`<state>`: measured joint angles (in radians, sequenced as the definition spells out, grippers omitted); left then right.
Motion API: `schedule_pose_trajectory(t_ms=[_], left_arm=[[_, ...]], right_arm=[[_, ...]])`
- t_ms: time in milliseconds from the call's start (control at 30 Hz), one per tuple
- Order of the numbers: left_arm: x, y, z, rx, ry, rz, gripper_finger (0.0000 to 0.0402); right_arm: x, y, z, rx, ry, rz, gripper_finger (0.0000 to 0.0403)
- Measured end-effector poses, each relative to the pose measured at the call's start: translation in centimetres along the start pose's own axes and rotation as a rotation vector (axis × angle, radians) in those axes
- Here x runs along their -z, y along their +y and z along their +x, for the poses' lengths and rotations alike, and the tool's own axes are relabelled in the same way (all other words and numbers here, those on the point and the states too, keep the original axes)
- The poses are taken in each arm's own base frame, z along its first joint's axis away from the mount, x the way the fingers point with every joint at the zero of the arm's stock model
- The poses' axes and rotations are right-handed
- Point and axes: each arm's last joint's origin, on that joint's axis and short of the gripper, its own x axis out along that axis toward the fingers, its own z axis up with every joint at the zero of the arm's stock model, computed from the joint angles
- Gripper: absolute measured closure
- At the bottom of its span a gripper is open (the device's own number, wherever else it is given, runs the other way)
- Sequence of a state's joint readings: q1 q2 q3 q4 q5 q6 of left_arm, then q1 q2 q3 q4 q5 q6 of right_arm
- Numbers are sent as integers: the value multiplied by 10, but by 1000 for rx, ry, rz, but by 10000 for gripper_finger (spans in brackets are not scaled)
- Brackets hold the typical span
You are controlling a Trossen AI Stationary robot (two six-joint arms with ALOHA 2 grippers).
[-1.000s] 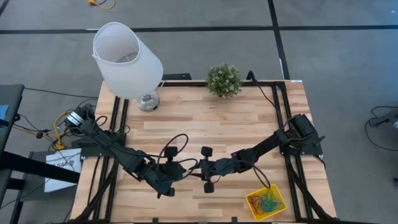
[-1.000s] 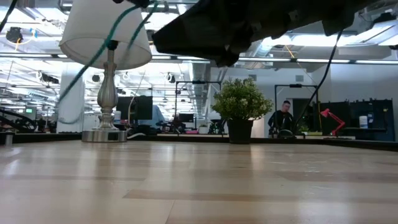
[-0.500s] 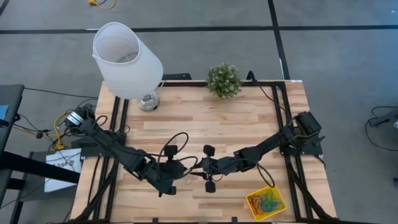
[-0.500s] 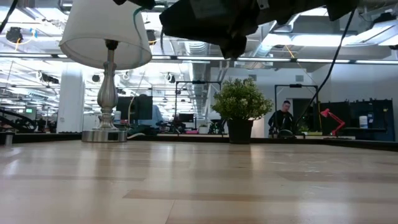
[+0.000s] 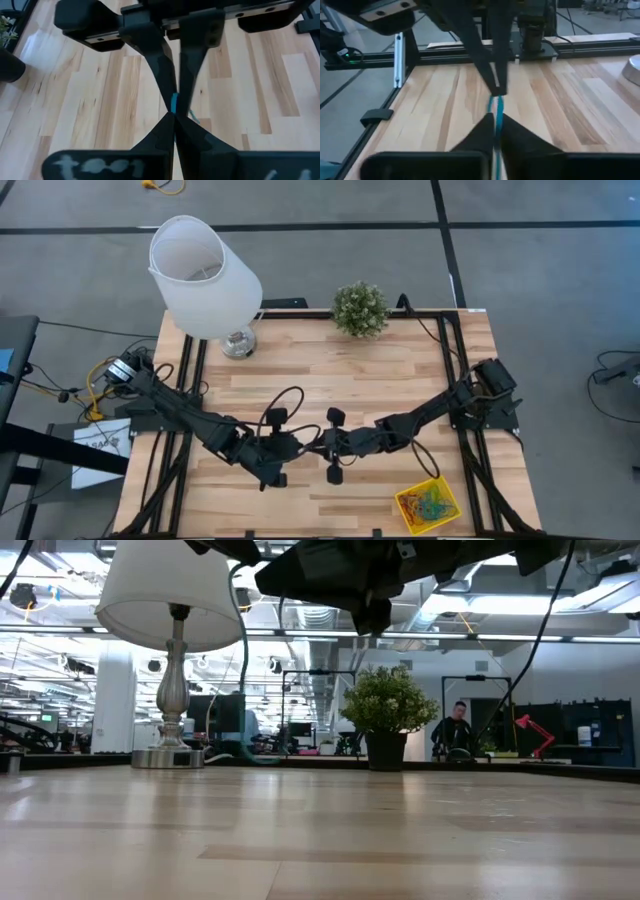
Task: Pick and place rubber bands into bin
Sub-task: Put the blue rubber band into the yellow basket
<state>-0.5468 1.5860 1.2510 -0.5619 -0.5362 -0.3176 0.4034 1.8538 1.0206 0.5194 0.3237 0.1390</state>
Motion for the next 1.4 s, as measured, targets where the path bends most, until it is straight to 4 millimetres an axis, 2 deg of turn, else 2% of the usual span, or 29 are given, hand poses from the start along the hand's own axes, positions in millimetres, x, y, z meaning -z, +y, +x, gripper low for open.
schedule_pose_trajectory(t_ms=[133, 267, 433, 533, 633, 700, 800, 867, 1033, 1133, 1267, 1400], left_arm=[[1, 0, 0, 11, 8, 3, 402], [1, 0, 0, 14, 9, 48, 392], [1, 0, 0, -2, 6, 88, 347], [-2, 3, -4, -51, 20, 103, 314], [-9, 10, -20, -84, 99, 71, 292], [-16, 15, -35, -111, 129, 20, 284], [-24, 22, -64, -146, 120, -14, 279], [-27, 26, -82, -178, 95, -23, 278], [-21, 44, -132, -213, 30, -88, 278], [-9, 55, -160, -196, 15, -153, 278], [9, 68, -185, -191, -26, -211, 278], [19, 74, -193, -193, -80, -267, 278]], right_arm=[[0, 1, -1, 10, 0, -7, 397], [2, 5, -3, 98, 0, -25, 400], [1, 14, -9, 130, -7, -31, 402], [-12, 22, -23, 125, 2, -24, 402], [-26, 31, -51, 194, 78, -2, 402], [-42, 39, -77, 198, 122, 52, 402], [-63, 53, -121, 126, 189, 226, 402], [-65, 62, -147, 75, 257, 323, 403], [-56, 84, -201, 21, 368, 507, 403], [-42, 101, -223, 14, 448, 580, 403], [-10, 122, -234, 74, 612, 615, 403], [17, 131, -229, 187, 709, 605, 403]])
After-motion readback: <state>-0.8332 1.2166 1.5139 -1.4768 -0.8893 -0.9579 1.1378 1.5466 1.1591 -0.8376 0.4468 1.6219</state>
